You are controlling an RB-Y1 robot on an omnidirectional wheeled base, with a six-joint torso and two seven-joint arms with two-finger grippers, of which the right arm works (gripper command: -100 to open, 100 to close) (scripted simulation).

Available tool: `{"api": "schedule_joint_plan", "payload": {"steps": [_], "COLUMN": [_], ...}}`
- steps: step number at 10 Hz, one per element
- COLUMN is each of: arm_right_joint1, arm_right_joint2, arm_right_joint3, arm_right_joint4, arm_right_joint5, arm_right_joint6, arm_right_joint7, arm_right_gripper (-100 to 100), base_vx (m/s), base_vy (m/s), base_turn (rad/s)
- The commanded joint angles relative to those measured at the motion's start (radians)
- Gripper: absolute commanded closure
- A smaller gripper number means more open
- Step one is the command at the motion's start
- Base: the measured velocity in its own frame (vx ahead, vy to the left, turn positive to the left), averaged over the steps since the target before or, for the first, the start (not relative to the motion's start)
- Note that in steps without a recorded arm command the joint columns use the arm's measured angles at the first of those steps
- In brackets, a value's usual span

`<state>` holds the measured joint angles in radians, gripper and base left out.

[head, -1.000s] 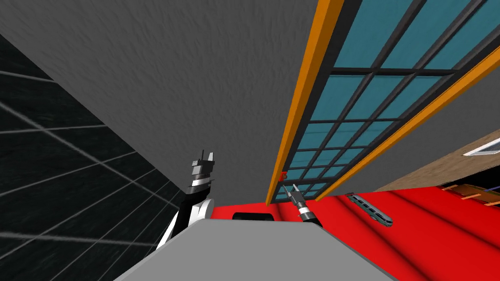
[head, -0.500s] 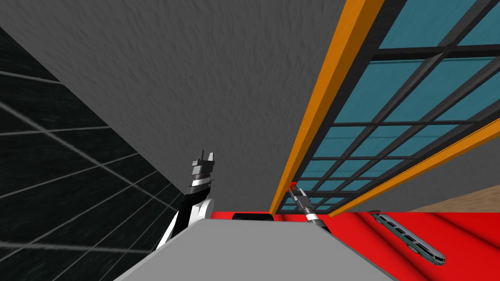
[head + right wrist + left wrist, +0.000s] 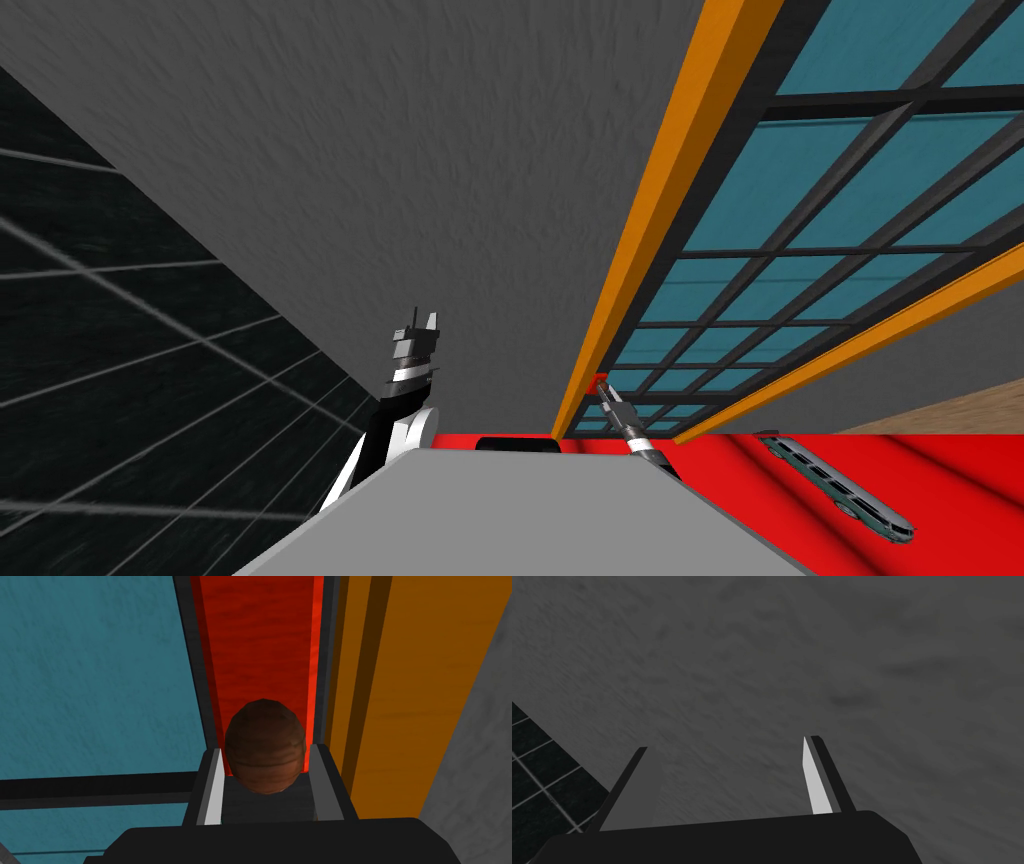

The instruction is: Pull the door open

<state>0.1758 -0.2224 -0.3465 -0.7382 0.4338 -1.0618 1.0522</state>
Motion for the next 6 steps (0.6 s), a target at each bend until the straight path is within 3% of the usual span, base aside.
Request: {"api": "schedule_joint_plan", "payload": {"steps": [1,6], "arm_right_joint1": [-0.001,-0.008], "arm_right_joint2": [0.003,-0.002], "arm_right_joint3": [0.003,0.015], "arm_right_joint4": [0.001,0.004], "arm_right_joint5": [0.002,-0.038], "arm_right_joint6": [0.002,0.007], "arm_right_joint7": [0.000,-0.086], "arm_right_gripper": [100,100], "base_vx": [0.000,-0.046], "base_vy": [0.000,-0.019], "base_turn": [0.000,0.051]}}
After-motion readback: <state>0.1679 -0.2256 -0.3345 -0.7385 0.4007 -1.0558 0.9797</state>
